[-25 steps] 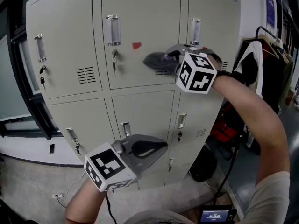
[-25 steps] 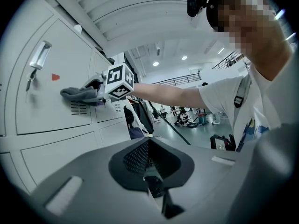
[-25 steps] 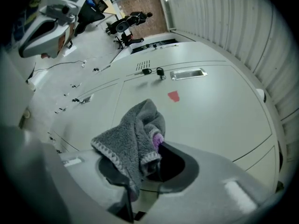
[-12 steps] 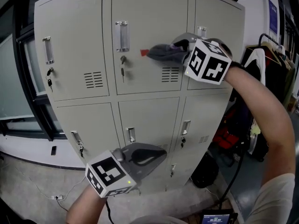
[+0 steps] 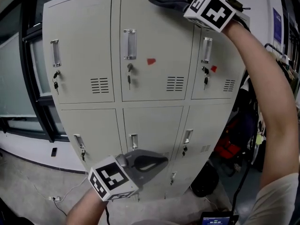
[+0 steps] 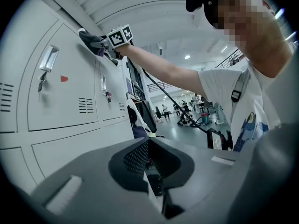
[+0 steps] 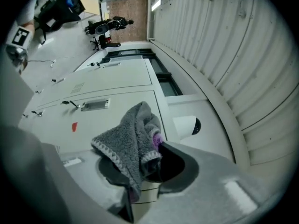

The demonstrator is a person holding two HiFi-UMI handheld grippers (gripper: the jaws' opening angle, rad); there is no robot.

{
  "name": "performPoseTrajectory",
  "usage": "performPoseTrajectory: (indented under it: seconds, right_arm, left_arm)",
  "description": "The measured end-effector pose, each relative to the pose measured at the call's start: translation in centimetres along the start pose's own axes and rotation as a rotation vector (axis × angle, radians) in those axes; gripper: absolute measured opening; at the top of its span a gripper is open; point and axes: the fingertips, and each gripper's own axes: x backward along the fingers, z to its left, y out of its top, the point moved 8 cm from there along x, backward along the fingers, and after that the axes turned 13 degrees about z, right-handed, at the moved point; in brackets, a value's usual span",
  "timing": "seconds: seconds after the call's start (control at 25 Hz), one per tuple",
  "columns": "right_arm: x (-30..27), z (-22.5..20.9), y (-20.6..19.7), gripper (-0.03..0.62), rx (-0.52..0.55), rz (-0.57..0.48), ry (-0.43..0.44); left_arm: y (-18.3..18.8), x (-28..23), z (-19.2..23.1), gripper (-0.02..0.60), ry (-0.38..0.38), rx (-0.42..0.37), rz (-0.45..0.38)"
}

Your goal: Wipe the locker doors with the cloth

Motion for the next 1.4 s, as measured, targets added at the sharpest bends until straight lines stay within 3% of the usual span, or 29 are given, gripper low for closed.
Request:
performPoseTrajectory:
  seconds: [0.2,0.48,0.84,1.4]
  right_arm:
    - [-1.7,-1.0,0.6,0.104,0.007,0.037,-0.027]
    - [-2.9,2.8,-0.2,0.104,0.043,0.059,0.033]
    - [-2.5,9.9,-1.5,0.104,0.098,0.060,0.141]
    - [-1.8,21.3,-4.4,0.104,0.171,0.094,0.307]
  left_arm:
    - [0.0,0.1,0.0,0.003,0.019,0.006,0.005]
    - [-0.1,0.1,-0.2,0.003,0.007,0.013,0.009]
    - [-0.4,-1.1,-0.4,0.003,-0.035,0.007,0.010]
    - [-0.8,-1.1,-1.3,0.003,-0.037,-0.021,0.014]
